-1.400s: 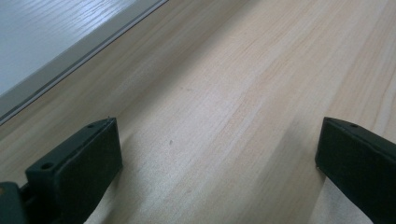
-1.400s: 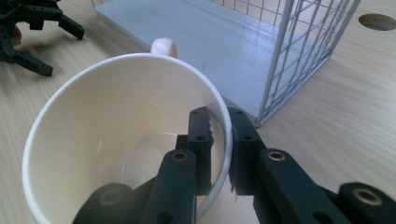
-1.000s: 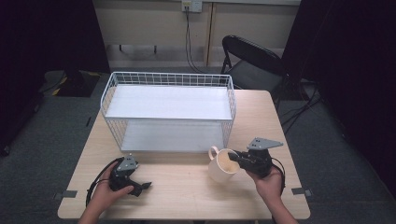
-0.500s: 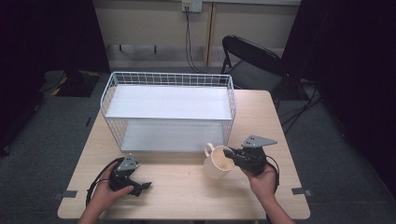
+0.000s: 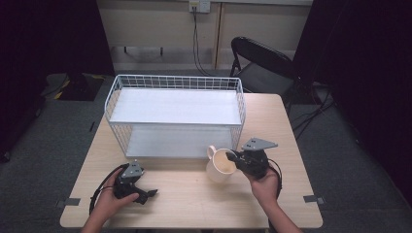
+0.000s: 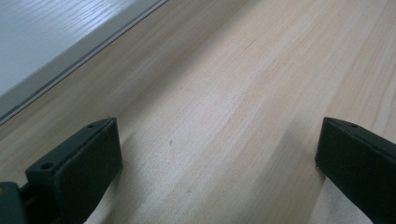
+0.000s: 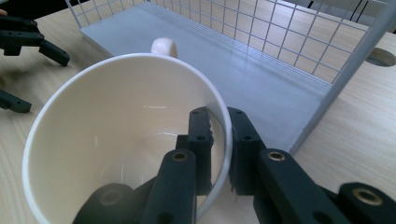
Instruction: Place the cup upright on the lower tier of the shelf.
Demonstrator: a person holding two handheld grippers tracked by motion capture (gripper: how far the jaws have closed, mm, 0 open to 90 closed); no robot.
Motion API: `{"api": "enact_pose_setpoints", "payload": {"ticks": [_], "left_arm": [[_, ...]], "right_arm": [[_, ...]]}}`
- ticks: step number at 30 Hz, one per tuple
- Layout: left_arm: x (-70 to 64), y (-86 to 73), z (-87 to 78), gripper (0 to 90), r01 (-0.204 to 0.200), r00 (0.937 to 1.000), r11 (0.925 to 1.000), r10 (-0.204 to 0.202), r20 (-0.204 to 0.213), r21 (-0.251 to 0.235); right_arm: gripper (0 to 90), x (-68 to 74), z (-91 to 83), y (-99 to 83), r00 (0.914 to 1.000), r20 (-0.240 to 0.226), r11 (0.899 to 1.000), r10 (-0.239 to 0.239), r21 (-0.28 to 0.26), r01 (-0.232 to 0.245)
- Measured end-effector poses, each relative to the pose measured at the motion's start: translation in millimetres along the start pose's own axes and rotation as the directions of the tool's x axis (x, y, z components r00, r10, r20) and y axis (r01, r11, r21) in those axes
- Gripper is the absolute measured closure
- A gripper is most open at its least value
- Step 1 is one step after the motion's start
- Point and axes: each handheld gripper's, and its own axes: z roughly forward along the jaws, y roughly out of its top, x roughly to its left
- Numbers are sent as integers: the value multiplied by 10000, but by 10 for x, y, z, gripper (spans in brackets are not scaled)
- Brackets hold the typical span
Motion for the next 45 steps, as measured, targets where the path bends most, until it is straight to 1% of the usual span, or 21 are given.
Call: {"api": "enact_pose_setpoints", "payload": {"ticks": [10,19,23,31,39,43,45], "left_arm": [[1,0,0,0,-4,10000,10000,4,9,0],[1,0,0,0,-1,10000,10000,1,14,4],[1,0,0,0,-6,10000,10000,6,15,4],[1,0,0,0,-5,10000,10000,5,23,3],[1,-1,1,0,5,10000,10000,-5,42,3],[3,0,0,0,-18,10000,10000,18,28,6],[2,0,1,0,-13,10000,10000,12,32,4]], "right_arm": [[820,123,147,118,9995,64,9994,-300,190,299],[820,191,263,186,9986,183,9983,-500,301,494],[820,213,309,200,9987,203,9985,-465,306,459],[819,252,386,248,9969,489,9976,-609,347,592],[820,297,466,303,9959,590,9971,-690,374,669],[819,313,504,324,9960,626,9975,-636,353,614],[819,324,517,332,9954,739,9977,-607,337,584]]}}
